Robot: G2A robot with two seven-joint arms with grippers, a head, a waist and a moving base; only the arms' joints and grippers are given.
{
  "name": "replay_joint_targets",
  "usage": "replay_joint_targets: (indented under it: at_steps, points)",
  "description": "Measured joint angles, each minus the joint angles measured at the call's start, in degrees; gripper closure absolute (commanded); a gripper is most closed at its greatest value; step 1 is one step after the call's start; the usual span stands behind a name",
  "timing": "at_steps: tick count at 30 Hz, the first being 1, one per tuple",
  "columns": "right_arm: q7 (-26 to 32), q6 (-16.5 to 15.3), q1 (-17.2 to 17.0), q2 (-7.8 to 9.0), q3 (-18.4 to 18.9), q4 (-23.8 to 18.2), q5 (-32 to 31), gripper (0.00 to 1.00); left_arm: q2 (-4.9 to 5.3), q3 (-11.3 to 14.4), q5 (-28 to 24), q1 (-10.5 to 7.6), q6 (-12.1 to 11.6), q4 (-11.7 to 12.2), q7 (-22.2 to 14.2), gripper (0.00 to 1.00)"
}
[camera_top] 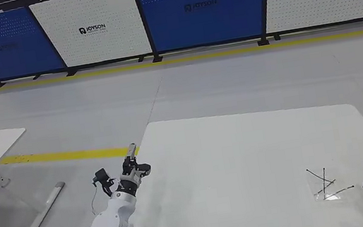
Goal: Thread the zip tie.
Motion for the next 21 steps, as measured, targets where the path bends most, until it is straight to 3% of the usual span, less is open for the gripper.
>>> replay_joint_targets:
  at_steps: [8, 14, 21]
  points:
    - [0.1, -0.1, 0.0, 0.01, 0.0, 0.0, -0.1, 0.0, 0.0, 0.0, 0.0, 0.0, 0.0, 0.0, 0.0, 0.0]
    - [6.3, -1.6, 0.7, 0.89, -0.1, 1.5, -2.7, 0.0, 0.0, 0.0, 0.0, 0.0, 0.0, 0.0, 0.0, 0.0]
    - [4.8, -0.4, 2.0, 1.07, -0.9, 2.4, -4.2, 0.0, 0.0, 0.0, 0.0, 0.0, 0.0, 0.0, 0.0, 0.0]
